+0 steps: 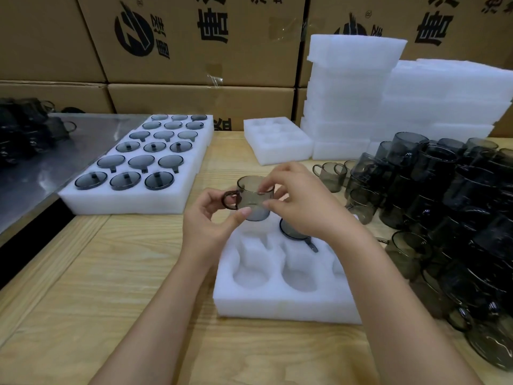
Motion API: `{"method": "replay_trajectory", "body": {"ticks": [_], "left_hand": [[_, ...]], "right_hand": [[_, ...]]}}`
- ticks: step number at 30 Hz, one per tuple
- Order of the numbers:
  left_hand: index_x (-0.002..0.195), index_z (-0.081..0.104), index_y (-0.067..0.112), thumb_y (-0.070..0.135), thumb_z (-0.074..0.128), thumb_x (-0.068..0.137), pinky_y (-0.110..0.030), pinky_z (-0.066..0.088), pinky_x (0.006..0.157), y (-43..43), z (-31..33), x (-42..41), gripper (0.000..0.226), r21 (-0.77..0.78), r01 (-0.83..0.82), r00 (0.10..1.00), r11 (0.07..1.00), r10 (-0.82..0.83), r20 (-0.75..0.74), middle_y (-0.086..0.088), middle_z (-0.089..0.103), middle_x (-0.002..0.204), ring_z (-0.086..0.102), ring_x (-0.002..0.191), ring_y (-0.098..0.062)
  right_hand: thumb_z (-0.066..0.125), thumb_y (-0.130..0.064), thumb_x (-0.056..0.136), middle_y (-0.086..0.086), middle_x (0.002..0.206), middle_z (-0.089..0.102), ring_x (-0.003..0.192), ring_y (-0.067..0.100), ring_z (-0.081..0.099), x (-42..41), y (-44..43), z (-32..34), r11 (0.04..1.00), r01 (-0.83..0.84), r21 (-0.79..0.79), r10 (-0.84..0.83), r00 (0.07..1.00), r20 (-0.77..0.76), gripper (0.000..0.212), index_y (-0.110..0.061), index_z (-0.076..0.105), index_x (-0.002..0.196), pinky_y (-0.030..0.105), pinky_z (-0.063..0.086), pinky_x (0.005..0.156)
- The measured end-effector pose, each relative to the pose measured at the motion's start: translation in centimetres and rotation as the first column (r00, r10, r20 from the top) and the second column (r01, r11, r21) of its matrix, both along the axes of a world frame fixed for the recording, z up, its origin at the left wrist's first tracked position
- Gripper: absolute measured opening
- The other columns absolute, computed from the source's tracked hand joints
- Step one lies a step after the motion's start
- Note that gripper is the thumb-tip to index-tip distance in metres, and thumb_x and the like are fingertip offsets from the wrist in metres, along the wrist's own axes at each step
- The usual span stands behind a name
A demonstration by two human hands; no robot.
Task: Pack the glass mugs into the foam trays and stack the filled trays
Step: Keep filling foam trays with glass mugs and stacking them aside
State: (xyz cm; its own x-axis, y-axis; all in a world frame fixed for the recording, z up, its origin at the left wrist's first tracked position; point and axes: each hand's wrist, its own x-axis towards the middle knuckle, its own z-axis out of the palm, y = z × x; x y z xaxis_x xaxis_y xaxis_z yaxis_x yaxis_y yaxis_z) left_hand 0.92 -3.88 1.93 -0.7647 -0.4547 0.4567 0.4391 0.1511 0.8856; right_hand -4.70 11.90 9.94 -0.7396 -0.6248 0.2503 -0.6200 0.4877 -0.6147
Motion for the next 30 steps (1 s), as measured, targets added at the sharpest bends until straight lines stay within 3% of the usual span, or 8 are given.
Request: {"method": "replay_trajectory", "body": {"ticks": [3, 6, 10, 14, 18, 24, 27, 30], "left_hand": [[0.072, 0.050, 0.015, 0.010, 0.075, 0.062, -0.037, 0.052, 0.084, -0.1, 0.1, -0.2, 0.027, 0.046, -0.031, 0.999, 0.998, 0.031, -0.012, 0.008, 0.067, 0.096, 0.066, 0.088, -0.006], [0.067, 0.049, 0.016, 0.005, 0.077, 0.061, -0.038, 0.052, 0.081, 0.1, 0.1, -0.3, 0.031, 0.005, -0.043, 0.999, 0.999, 0.043, -0.022, 0.003, 0.065, 0.102, 0.066, 0.086, -0.005], [0.079, 0.054, 0.017, 0.026, 0.079, 0.055, -0.029, 0.051, 0.078, 0.7, 0.6, 0.0, 0.036, -0.020, 0.030, 0.999, 0.999, -0.030, -0.040, 0.008, 0.064, 0.098, 0.061, 0.081, -0.008], [0.117, 0.054, 0.014, 0.029, 0.069, 0.072, -0.027, 0.047, 0.083, -0.4, 1.3, 0.4, 0.050, 0.226, 0.318, 0.948, 0.921, -0.310, -0.070, -0.006, 0.067, 0.109, 0.062, 0.100, -0.018], [0.130, 0.047, 0.020, 0.022, 0.047, 0.085, -0.024, 0.049, 0.083, 0.2, 1.4, 0.2, 0.045, 0.110, 0.298, 0.954, 0.948, -0.301, 0.010, -0.012, 0.065, 0.113, 0.064, 0.103, -0.016], [0.126, 0.050, 0.028, 0.028, 0.065, 0.080, -0.028, 0.049, 0.091, 0.5, 1.1, 0.2, 0.048, -0.065, 0.215, 0.976, 0.974, -0.215, 0.006, -0.006, 0.065, 0.121, 0.060, 0.109, -0.013], [0.123, 0.051, 0.032, 0.026, 0.068, 0.079, -0.029, 0.046, 0.094, 0.2, 0.7, 0.1, 0.048, -0.164, 0.178, 0.984, 0.970, -0.173, 0.040, 0.019, 0.067, 0.101, 0.060, 0.101, -0.003], [0.127, 0.051, 0.033, 0.035, 0.069, 0.074, -0.034, 0.047, 0.092, -0.3, 0.3, 0.1, 0.055, -0.168, 0.206, 0.978, 0.964, -0.196, 0.074, 0.012, 0.063, 0.099, 0.060, 0.098, -0.011]], "right_hand": [[0.068, -0.042, 0.080, -0.007, 0.128, 0.047, 0.103, 0.015, 0.060, 0.3, -0.9, -0.3, 0.992, 0.021, -0.124, 0.009, 0.972, 0.236, 0.063, -0.028, 0.041, 0.135, 0.030, 0.048, 0.090], [0.074, -0.051, 0.071, -0.004, 0.124, 0.052, 0.105, 0.020, 0.058, 0.5, -2.1, -1.2, 0.974, 0.119, -0.194, -0.052, 0.946, 0.320, 0.088, -0.021, 0.031, 0.141, 0.031, 0.048, 0.088], [0.084, -0.037, 0.063, -0.006, 0.106, 0.056, 0.088, 0.015, 0.058, 0.3, -2.3, -1.5, 0.934, 0.202, -0.296, -0.093, 0.935, 0.344, 0.069, -0.021, 0.052, 0.121, 0.031, 0.052, 0.075], [0.086, -0.026, 0.062, -0.003, 0.103, 0.056, 0.071, 0.013, 0.059, -0.1, -0.9, -0.7, 0.932, 0.165, -0.322, -0.027, 0.919, 0.394, 0.058, -0.025, 0.057, 0.112, 0.023, 0.053, 0.057], [0.081, -0.005, 0.068, 0.000, 0.097, 0.053, 0.071, 0.015, 0.062, 0.0, -0.2, -0.1, 0.925, 0.031, -0.380, 0.164, 0.867, 0.470, 0.055, -0.027, 0.060, 0.113, 0.035, 0.058, 0.075], [0.068, -0.008, 0.083, 0.004, 0.115, 0.053, 0.098, 0.018, 0.063, -0.4, 0.5, 0.0, 0.887, 0.002, -0.463, 0.299, 0.761, 0.576, 0.053, -0.018, 0.051, 0.132, 0.036, 0.054, 0.089], [0.068, -0.016, 0.084, 0.003, 0.118, 0.053, 0.100, 0.018, 0.061, -0.3, -0.2, -0.5, 0.915, 0.024, -0.403, 0.218, 0.811, 0.543, 0.050, -0.020, 0.052, 0.131, 0.039, 0.052, 0.093], [0.068, -0.022, 0.085, 0.000, 0.121, 0.056, 0.107, 0.017, 0.061, -0.3, -0.5, -1.0, 0.950, -0.016, -0.312, 0.163, 0.878, 0.450, 0.054, -0.020, 0.048, 0.135, 0.033, 0.047, 0.098]]}}
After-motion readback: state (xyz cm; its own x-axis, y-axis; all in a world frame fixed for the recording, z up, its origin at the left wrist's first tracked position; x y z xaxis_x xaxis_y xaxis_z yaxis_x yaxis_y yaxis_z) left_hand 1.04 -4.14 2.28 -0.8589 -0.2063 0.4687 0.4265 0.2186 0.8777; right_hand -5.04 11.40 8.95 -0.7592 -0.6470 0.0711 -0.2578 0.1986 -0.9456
